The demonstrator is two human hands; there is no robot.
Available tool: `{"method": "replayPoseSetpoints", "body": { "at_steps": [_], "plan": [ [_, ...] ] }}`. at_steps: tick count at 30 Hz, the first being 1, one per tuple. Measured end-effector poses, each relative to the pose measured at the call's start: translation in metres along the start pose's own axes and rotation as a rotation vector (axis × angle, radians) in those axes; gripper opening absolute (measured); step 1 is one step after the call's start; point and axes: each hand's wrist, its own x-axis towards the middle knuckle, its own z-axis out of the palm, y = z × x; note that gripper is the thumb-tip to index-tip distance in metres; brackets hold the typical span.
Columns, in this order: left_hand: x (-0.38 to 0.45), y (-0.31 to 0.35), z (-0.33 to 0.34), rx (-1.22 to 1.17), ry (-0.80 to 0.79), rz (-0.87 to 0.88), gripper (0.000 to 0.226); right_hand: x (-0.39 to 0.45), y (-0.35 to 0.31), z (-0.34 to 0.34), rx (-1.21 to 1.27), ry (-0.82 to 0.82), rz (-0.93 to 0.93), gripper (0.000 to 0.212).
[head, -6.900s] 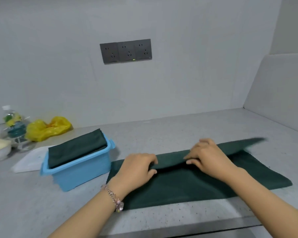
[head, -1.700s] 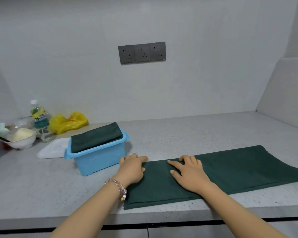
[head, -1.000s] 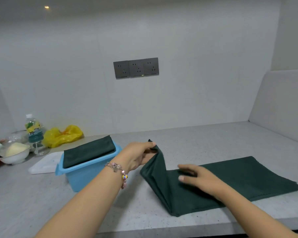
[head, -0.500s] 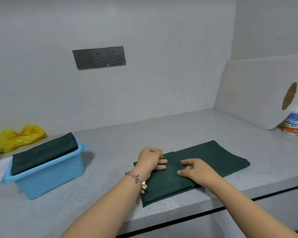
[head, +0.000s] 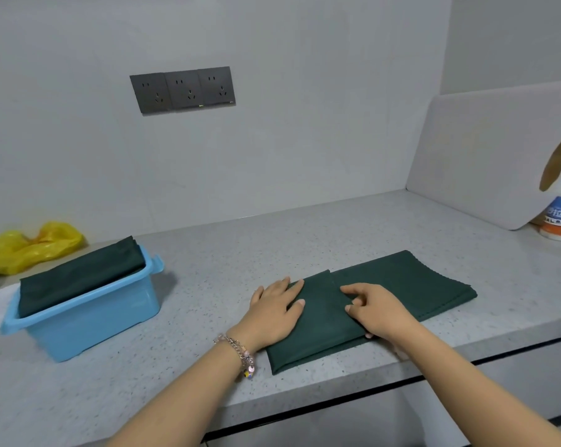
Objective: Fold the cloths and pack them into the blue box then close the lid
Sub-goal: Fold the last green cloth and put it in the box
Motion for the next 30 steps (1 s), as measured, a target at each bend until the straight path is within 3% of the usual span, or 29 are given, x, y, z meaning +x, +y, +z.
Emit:
{"method": "replayPoseSetpoints", "body": {
  "at_steps": [7, 11, 13, 20, 24, 27, 30],
  "plan": [
    [0.002, 0.003, 0.007, 0.215, -0.073, -0.014, 0.054, 0.002, -0.006, 0.001, -0.156, 0.022, 0.006, 0.043],
    [-0.001, 0.009, -0.012, 0.320, -0.014, -0.013, 0.052, 0.001, -0.013, 0.008, -0.646, 0.042, -0.049, 0.053],
    [-0.004, 0.009, -0.027, 0.372, 0.047, -0.010, 0.045, 0.005, -0.010, 0.015, -0.773, 0.060, -0.084, 0.052],
    [-0.039, -0.014, -0.056, 0.254, 0.064, -0.093, 0.029, 0.025, -0.015, 0.035, -0.636, -0.020, -0.277, 0.035],
    [-0.051, -0.021, -0.064, 0.162, 0.026, -0.121, 0.029, 0.031, -0.027, 0.045, -0.505, -0.012, -0.242, 0.019],
    [-0.054, -0.021, -0.053, 0.099, 0.207, -0.089, 0.020, 0.033, -0.031, 0.048, -0.626, 0.000, -0.241, 0.023],
    [-0.052, -0.019, -0.039, 0.012, 0.288, -0.044, 0.031, 0.036, -0.031, 0.048, -0.676, 0.011, -0.251, 0.024]
  ]
}}
